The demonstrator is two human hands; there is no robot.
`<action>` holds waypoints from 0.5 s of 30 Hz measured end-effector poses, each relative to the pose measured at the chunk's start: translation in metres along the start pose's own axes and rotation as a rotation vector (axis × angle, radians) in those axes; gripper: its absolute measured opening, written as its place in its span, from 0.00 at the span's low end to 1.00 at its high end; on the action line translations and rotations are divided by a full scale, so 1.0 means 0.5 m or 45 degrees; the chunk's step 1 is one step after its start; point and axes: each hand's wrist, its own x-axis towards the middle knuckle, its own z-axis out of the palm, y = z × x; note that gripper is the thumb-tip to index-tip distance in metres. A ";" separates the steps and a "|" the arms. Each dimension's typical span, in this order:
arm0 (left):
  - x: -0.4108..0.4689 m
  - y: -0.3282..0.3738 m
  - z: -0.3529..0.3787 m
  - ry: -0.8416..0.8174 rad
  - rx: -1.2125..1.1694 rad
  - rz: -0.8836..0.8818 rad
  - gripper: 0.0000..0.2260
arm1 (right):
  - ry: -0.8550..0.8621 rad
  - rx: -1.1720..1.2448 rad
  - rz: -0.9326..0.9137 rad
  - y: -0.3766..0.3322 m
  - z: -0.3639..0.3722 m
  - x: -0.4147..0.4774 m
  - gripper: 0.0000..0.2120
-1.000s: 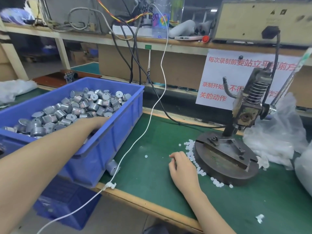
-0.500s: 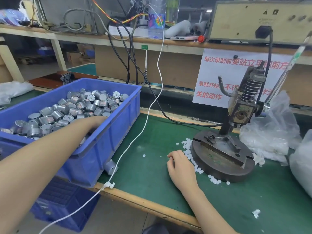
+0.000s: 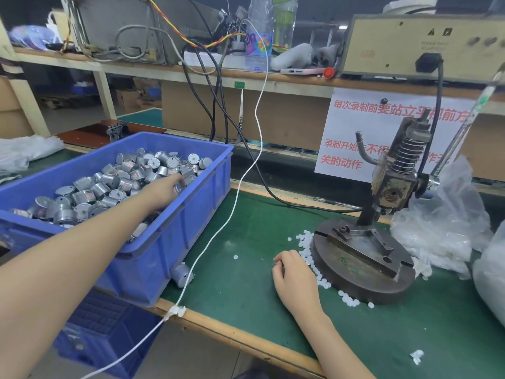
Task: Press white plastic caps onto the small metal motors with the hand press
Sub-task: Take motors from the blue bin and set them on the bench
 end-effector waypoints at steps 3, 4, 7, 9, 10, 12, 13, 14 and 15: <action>0.000 0.011 -0.016 0.244 -0.162 -0.034 0.14 | 0.003 -0.021 0.003 0.000 0.002 -0.001 0.09; -0.003 0.018 -0.024 0.344 -0.249 -0.039 0.15 | 0.002 -0.026 0.004 0.000 0.002 -0.001 0.09; -0.013 0.045 -0.043 0.545 -0.428 0.080 0.18 | 0.002 -0.033 0.006 0.001 0.004 0.000 0.09; -0.028 0.080 -0.057 0.617 -0.504 0.219 0.18 | 0.009 -0.031 0.004 0.001 0.004 0.001 0.09; -0.036 0.100 -0.060 0.632 -0.527 0.280 0.19 | 0.010 -0.032 0.002 0.000 0.004 0.001 0.09; -0.050 0.146 -0.060 0.625 -0.578 0.387 0.20 | 0.015 -0.037 -0.001 0.000 0.003 0.001 0.09; -0.054 0.168 -0.054 0.588 -0.604 0.425 0.21 | 0.020 -0.037 -0.001 -0.001 0.003 0.001 0.09; -0.061 0.192 -0.043 0.528 -0.615 0.460 0.20 | 0.025 -0.034 0.002 -0.001 0.003 0.001 0.09; -0.067 0.212 -0.023 0.444 -0.605 0.495 0.20 | 0.027 -0.028 0.004 -0.001 0.002 0.001 0.09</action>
